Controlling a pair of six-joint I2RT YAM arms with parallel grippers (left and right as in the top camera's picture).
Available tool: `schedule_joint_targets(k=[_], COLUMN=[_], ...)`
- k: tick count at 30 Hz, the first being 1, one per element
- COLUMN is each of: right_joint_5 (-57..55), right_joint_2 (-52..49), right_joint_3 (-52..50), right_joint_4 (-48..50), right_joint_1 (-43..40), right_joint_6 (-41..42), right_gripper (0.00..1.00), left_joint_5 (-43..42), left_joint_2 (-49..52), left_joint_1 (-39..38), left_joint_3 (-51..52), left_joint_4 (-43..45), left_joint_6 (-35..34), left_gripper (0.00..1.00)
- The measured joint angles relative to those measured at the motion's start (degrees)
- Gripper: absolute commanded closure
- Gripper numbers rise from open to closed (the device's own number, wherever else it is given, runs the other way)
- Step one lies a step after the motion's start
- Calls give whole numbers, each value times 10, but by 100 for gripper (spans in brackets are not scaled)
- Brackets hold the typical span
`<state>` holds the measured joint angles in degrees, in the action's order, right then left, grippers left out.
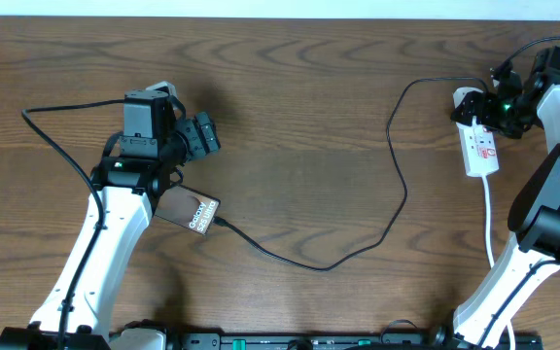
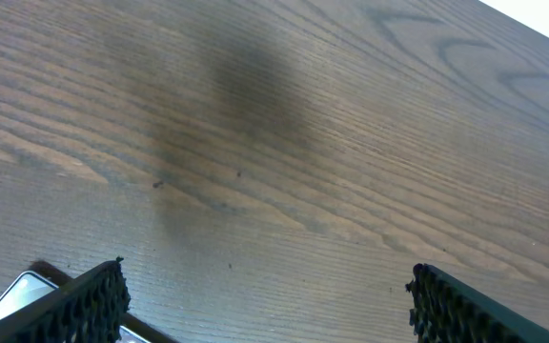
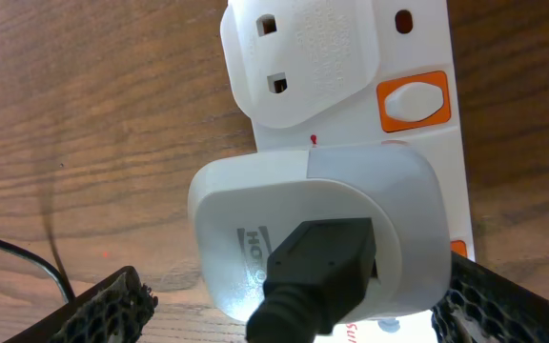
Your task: Plug charger to phone and switch on socket
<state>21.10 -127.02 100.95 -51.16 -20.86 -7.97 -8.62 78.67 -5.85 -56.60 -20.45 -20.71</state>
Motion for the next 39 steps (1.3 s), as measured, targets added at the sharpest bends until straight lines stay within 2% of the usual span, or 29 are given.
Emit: schedule_joint_targets(k=[39], right_joint_5=[5], right_joint_2=[0], right_joint_3=[-5], right_joint_4=[12], right_joint_1=[1], right_joint_6=[3], right_gripper=[12], left_joint_5=[0], left_joint_2=[0], left_joint_1=[0], left_joint_3=[0], left_joint_4=[0], left_joint_6=[0], left_gripper=[8])
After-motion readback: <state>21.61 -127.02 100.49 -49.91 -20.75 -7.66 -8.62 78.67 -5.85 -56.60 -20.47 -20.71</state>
